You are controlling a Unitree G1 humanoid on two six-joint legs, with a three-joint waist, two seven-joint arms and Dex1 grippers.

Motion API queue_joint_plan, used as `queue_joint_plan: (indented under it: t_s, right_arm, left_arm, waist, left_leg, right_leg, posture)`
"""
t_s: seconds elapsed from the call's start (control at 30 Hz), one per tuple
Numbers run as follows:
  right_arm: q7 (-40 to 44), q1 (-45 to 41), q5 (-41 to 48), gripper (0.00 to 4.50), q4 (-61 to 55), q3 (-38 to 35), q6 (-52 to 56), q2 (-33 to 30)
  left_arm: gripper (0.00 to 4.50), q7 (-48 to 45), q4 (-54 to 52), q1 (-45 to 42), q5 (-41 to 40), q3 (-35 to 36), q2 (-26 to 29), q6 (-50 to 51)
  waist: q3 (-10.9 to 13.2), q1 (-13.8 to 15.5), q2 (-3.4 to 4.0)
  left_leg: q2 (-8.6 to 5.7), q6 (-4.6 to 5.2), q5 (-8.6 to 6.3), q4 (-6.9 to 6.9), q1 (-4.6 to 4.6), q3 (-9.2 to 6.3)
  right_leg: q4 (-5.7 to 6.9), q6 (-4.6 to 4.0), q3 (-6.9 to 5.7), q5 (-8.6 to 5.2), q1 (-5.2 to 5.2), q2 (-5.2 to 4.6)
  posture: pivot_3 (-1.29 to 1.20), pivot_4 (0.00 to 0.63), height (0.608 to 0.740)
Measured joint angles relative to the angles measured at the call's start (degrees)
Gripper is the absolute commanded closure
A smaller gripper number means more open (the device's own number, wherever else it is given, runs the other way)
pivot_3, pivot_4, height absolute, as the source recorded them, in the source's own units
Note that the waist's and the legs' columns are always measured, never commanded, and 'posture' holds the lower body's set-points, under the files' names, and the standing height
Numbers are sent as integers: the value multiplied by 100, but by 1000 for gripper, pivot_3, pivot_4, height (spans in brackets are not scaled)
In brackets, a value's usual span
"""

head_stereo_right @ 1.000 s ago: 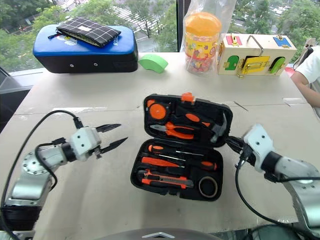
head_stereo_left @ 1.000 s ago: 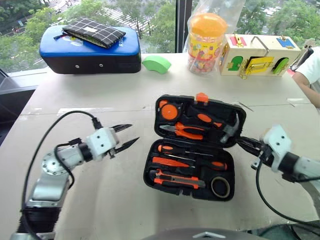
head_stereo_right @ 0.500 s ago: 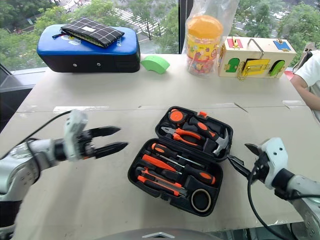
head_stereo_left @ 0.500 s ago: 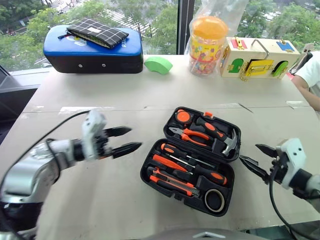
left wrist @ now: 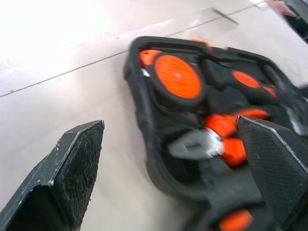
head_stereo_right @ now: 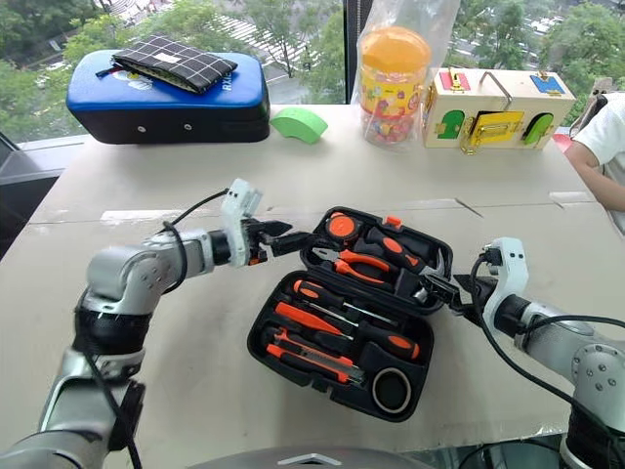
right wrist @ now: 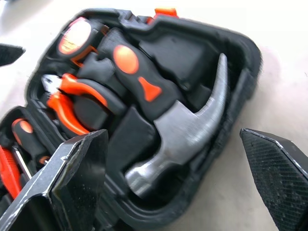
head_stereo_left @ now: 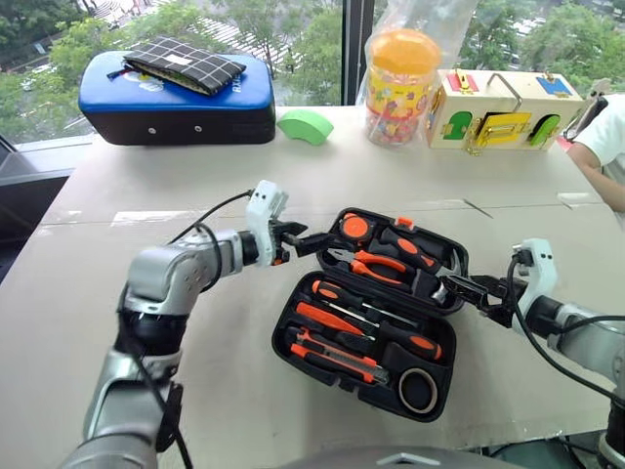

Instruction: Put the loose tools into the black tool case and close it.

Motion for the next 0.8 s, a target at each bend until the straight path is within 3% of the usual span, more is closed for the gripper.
queue_joint_plan:
  t_s: [0.1,0.17,0.2,0.23,0.33,0.43,0.5,0.67,0.8]
  right_arm:
    - [-267,-338,-93,62,39,163,243,-59]
    - [-411,-478,-174,569,127,263,373,-47]
    - [-472,-498,-194,925,168,270,443,-14]
    - [-507,-504,-216,1341,200,267,512,19]
    - [-542,-493,-245,2937,192,242,662,41]
    - [-541,-456,-247,4319,134,47,746,46]
    - [-520,-459,-279,4500,129,22,740,55]
    - [-299,-685,-669,4500,373,439,421,-104]
    - [446,-1875,-1910,4500,1881,1783,-1059,-539]
  left_arm:
    - [0,-294,913,-583,537,-477,-179,-285]
    - [0,-603,1366,-845,814,-763,-286,-510]
    - [571,-769,1567,-935,924,-888,-340,-596]
    - [844,-880,1719,-975,994,-932,-388,-631]
    - [2390,-1311,2104,-1130,1192,-1091,-465,-715]
    - [3667,-1514,2224,-1239,1348,-1023,-434,-778]
    - [4444,-1537,2344,-1283,1387,-857,-480,-754]
    - [4444,-1491,2663,-1350,1481,-542,-636,-760]
    - [4444,-1091,3158,-1583,1675,-135,-793,-1125]
  waist:
    - [-2,-3,-2]
    - [-2,-1,-3]
    - [-2,1,-2]
    - [-2,-2,-3]
    - [-4,5,-5]
    - [-10,15,-14]
    - [-13,11,-16]
    - [-12,-7,-15]
    - [9,-40,3]
  left_leg:
    - [5,0,0,8,6,1]
    - [7,0,0,10,6,2]
    - [8,0,0,9,4,2]
    - [9,0,0,9,3,2]
    - [12,0,0,10,-2,-3]
    - [13,1,0,25,3,-8]
    - [12,2,-1,37,2,-6]
    - [14,2,-1,49,8,-2]
    - [15,6,4,60,9,4]
  right_leg:
    - [11,0,4,0,1,13]
    - [15,0,6,0,0,14]
    - [14,-1,7,-1,-1,13]
    - [13,-1,9,-1,-1,13]
    - [14,0,13,-1,-6,14]
    - [14,-1,17,-1,3,13]
    - [16,-3,21,-1,4,10]
    - [31,-8,20,-4,5,2]
    - [37,-10,39,-1,-6,18]
  posture:
    - [0,150,740]
    - [0,150,740]
    - [0,150,740]
    - [0,150,740]
    - [0,150,740]
    - [0,150,740]
    - [0,150,740]
    - [0,150,740]
    - [0,150,740]
